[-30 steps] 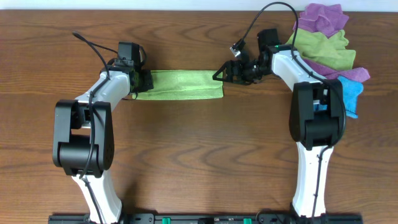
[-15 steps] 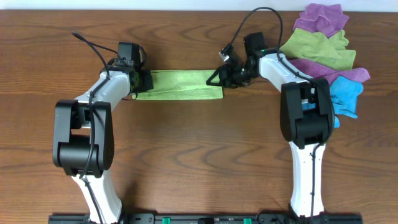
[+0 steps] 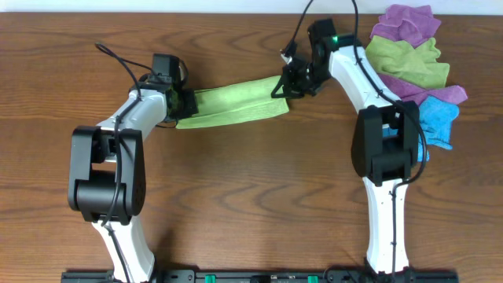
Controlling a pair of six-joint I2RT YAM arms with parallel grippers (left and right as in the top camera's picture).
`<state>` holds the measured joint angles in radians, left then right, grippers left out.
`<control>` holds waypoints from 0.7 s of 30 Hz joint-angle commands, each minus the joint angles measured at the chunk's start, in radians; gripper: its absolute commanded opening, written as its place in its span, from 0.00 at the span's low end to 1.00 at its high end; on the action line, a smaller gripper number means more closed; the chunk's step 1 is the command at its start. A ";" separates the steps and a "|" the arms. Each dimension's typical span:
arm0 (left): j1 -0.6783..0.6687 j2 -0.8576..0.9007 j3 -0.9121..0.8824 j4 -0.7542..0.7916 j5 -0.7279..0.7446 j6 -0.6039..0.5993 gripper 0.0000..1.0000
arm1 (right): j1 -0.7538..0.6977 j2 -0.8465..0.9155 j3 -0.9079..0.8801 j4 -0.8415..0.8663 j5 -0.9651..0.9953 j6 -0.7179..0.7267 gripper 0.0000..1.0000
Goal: Fold the cloth
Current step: 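Fold the strip's right end leftward over toward the left gripper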
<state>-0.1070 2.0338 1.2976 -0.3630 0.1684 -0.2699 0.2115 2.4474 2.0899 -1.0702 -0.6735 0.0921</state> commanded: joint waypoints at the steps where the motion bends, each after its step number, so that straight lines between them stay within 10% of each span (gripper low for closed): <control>1: -0.031 0.013 0.007 -0.009 0.015 -0.048 0.06 | 0.010 0.004 0.086 -0.062 0.213 -0.023 0.01; 21: -0.193 -0.008 0.027 0.046 0.016 -0.093 0.06 | 0.048 0.002 0.219 -0.227 0.600 0.035 0.02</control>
<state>-0.3141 2.0338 1.2980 -0.3164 0.1810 -0.3481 0.2417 2.4474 2.2719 -1.2888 -0.1471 0.1139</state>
